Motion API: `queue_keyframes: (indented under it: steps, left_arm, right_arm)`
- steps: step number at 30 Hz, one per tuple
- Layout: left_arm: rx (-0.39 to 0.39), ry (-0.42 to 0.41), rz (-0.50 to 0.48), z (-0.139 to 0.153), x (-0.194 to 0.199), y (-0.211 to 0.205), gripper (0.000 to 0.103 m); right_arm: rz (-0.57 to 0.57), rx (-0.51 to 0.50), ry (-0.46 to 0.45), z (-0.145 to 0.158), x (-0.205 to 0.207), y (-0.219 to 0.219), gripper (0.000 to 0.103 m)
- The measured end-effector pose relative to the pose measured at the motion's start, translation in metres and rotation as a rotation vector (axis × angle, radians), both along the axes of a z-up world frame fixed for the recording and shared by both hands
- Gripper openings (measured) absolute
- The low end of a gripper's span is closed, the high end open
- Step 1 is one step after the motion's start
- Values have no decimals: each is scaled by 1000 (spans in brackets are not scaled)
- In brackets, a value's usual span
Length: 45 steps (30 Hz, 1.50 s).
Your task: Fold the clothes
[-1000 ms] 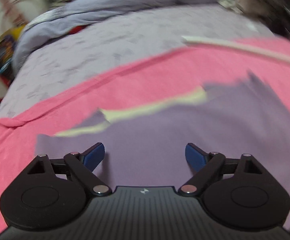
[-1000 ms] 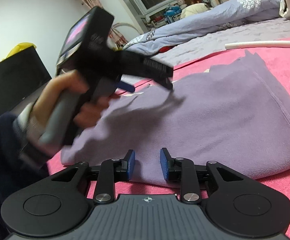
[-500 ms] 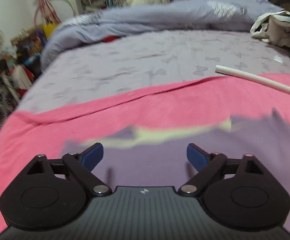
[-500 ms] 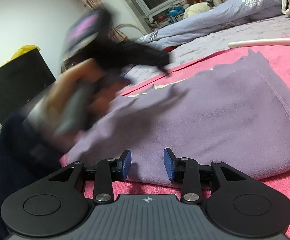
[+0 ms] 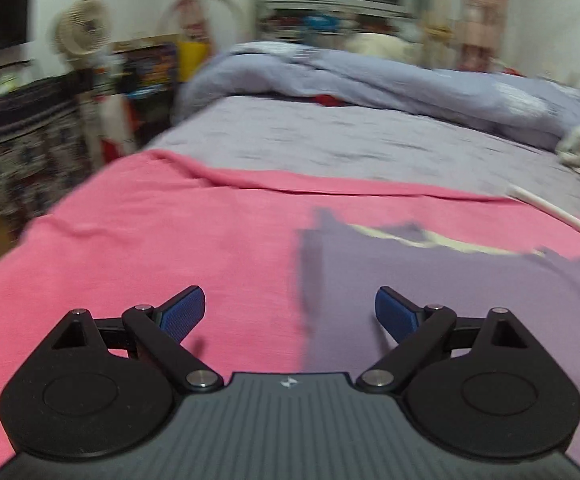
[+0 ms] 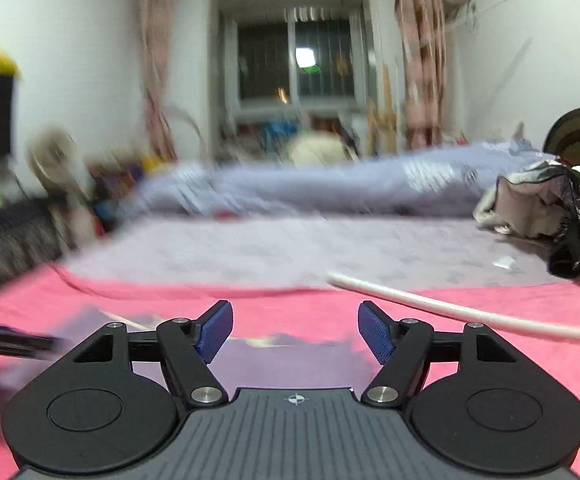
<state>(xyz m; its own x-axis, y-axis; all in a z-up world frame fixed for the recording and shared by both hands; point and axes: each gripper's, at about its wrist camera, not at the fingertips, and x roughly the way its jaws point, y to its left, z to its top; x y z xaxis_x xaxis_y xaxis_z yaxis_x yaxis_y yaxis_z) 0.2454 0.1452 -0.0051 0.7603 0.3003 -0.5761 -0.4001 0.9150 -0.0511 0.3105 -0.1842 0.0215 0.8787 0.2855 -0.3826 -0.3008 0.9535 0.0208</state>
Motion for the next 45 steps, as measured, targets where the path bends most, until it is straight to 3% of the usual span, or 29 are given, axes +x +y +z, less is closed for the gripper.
queue_keyframes:
  steps: [4, 6, 7, 9, 11, 12, 15, 17, 18, 20, 22, 23, 24, 25, 27, 29, 34, 37, 39, 43, 45]
  left_arm:
    - [-67, 34, -9, -5, 3, 9, 93]
    - [-23, 54, -13, -7, 5, 1, 93]
    - [0, 57, -17, -7, 5, -2, 93]
    - [30, 54, -30, -7, 3, -8, 95]
    - [49, 58, -35, -7, 4, -12, 96]
    - [54, 61, -32, -8, 5, -13, 96]
    - [57, 61, -21, -8, 6, -12, 96]
    - [54, 63, -13, -8, 8, -9, 98]
    - [53, 66, -12, -9, 9, -9, 98]
    - [57, 69, -11, -10, 9, -9, 98]
    - [66, 70, -12, -10, 9, -9, 98]
    - [69, 67, -11, -9, 9, -9, 98]
    - [71, 63, -10, -9, 8, -10, 98]
    - [73, 58, -9, -8, 8, -10, 98]
    - [71, 44, 2, -6, 6, -8, 98]
    - [63, 28, 19, -4, 3, -6, 98]
    - [30, 34, 40, -5, 4, 1, 99]
    - [34, 37, 40, -5, 4, 1, 99]
    - [37, 33, 39, -5, 3, 0, 99]
    - [39, 38, 38, -5, 3, 0, 99]
    - [40, 41, 38, -5, 3, -1, 99]
  right_arm:
    - [-52, -156, 153, -40, 85, 21, 59]
    - [-64, -82, 205, -52, 95, 12, 41]
    - [-71, -45, 230, -58, 100, 8, 40]
    - [-93, 23, 263, -67, 107, -2, 12]
    - [-224, -8, 207, -65, 109, -16, 6]
    - [-267, -13, 190, -64, 110, -24, 6]
    - [-206, 80, 203, -63, 104, -41, 9]
    - [-140, 22, 201, -61, 100, -26, 16]
    - [-108, -8, 200, -60, 97, -19, 33]
    - [-42, -67, 197, -59, 93, -4, 53]
    - [24, -125, 194, -57, 88, 11, 52]
    - [20, -181, 193, -62, 89, 19, 40]
    - [-24, -247, 192, -71, 96, 25, 41]
    - [-33, -235, 192, -72, 98, 22, 40]
    - [-46, -153, 206, -67, 96, 11, 20]
    - [-38, -85, 198, -64, 92, 3, 14]
    - [-25, -46, 131, -56, 85, 0, 15]
    - [-94, -53, 107, -56, 89, -5, 20]
    - [-148, -71, 71, -52, 87, -8, 29]
    - [-39, -40, 83, -45, 76, -6, 29]
    - [13, -96, 92, -48, 74, 7, 29]
